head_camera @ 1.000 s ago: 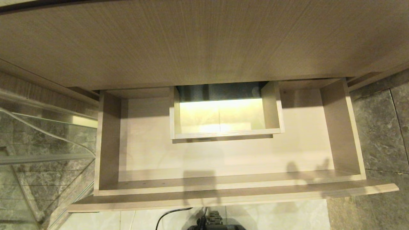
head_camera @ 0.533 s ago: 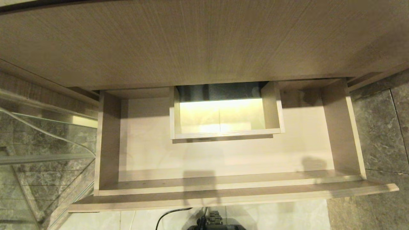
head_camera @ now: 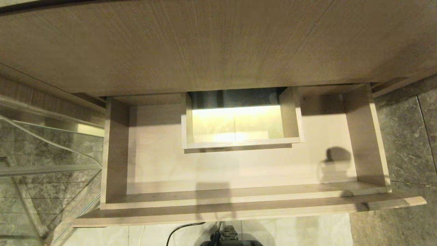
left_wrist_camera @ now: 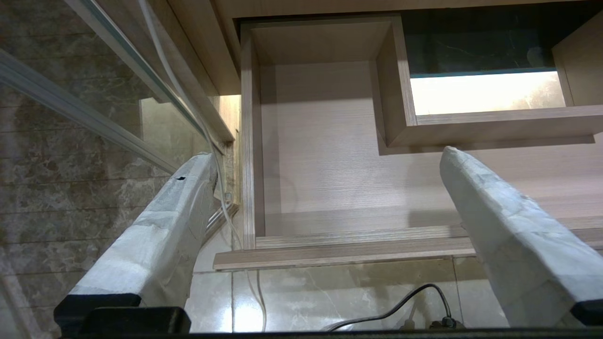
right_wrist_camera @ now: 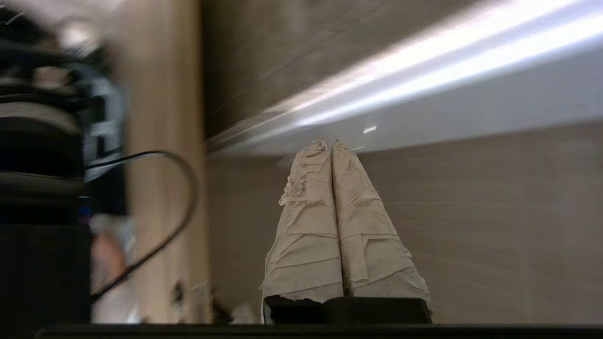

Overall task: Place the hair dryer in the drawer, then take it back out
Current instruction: Close the drawer

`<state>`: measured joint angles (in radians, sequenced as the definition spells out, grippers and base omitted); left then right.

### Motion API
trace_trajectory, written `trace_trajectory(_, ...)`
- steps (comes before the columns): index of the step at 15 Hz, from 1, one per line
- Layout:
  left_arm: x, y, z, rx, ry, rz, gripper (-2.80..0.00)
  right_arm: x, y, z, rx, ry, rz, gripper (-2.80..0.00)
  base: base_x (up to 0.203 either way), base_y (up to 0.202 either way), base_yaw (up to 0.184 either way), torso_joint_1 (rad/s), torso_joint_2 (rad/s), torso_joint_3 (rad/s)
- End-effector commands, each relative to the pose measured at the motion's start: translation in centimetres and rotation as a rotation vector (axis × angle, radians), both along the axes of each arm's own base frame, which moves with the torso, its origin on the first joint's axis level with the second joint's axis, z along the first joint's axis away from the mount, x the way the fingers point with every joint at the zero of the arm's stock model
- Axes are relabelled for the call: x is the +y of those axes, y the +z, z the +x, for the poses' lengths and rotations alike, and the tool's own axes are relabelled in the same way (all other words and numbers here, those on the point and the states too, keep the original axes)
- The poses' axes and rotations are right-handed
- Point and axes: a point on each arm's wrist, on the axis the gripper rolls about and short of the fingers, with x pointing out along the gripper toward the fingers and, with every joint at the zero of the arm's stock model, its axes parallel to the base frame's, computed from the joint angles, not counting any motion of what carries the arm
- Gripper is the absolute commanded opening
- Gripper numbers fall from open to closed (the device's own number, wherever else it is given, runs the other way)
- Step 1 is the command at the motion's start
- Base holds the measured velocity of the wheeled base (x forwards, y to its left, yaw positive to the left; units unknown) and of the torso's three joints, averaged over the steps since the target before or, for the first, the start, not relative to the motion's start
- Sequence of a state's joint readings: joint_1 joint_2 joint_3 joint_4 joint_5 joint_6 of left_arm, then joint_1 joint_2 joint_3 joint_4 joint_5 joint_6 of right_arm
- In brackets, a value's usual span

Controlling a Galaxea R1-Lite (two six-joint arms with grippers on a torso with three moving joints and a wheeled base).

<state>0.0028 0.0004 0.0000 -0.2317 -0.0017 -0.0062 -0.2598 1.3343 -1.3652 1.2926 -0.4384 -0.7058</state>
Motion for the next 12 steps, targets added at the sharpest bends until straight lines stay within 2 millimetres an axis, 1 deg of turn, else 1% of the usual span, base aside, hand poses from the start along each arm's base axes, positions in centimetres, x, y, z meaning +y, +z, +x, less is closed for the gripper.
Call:
trace_trajectory(1,0.0,-1.1,0.4,0.038,0.000,-0.001,0.00,-0.8,-2.7,3.4,0.144,-0.027,0.081,-2.80,0.000,0.000,0.000,0.000,0.00,0.000)
trace_trajectory(4,0.0,-1.1,0.4,0.038,0.000,0.000,0.00,-1.4,-5.0,6.2,0.223,-0.072,0.186,-2.80,0.000,0.000,0.000,0.000,0.00,0.000)
trace_trajectory(6,0.0,-1.1,0.4,0.038,0.000,-0.001,0.00,-1.7,-6.4,7.5,0.275,-0.084,0.224,-2.80,0.000,0.000,0.000,0.000,0.00,0.000)
trace_trajectory(9,0.0,-1.1,0.4,0.038,0.000,0.000,0.00,-2.3,-8.0,8.1,0.333,-0.135,0.248,-2.80,0.000,0.000,0.000,0.000,0.00,0.000)
trace_trajectory(12,0.0,-1.1,0.4,0.037,0.000,0.000,0.00,-3.3,-9.0,8.6,0.362,-0.195,0.264,-2.80,0.000,0.000,0.000,0.000,0.00,0.000)
